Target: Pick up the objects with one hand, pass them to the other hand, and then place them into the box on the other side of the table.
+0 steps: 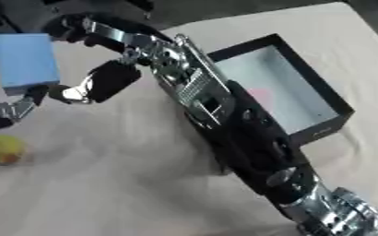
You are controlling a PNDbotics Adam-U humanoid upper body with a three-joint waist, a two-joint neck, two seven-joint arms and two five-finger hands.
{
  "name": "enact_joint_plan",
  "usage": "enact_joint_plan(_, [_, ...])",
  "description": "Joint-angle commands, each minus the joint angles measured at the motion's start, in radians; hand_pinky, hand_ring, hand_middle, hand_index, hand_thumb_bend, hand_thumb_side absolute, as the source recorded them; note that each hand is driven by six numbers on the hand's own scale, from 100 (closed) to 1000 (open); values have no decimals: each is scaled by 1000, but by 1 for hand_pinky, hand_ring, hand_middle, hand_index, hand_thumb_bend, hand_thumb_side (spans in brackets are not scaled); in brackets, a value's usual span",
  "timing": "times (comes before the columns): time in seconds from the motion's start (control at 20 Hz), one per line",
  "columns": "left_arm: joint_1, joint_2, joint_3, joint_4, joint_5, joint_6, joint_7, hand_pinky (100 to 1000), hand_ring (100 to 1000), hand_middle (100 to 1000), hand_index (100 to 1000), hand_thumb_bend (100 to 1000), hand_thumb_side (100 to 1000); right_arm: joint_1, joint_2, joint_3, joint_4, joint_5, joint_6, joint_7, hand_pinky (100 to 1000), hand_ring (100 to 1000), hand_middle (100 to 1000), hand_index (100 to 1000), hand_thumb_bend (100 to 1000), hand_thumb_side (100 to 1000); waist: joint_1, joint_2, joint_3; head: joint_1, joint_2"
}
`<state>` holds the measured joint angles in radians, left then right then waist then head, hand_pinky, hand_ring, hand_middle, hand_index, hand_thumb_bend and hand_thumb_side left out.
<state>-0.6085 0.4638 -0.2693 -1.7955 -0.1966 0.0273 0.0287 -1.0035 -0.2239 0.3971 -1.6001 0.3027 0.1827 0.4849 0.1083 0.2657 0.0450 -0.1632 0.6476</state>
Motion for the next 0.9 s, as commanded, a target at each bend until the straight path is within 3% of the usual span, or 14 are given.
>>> enact_joint_plan(0.05, [-18, 10, 3, -19, 10, -6, 0, 831, 671, 618, 556, 100, 123, -25, 5, -1, -18, -8, 1, -5, 915, 917, 893, 913, 390, 253, -5, -1, 4, -6, -6])
enact_joint_plan(0.9, [-21, 6, -6, -23, 51, -22, -29, 834, 674, 618, 556, 100, 136, -23, -20, -1, -41, -50, 24, -22, 913, 914, 879, 902, 367, 188, -6, 1, 8, -10, -15])
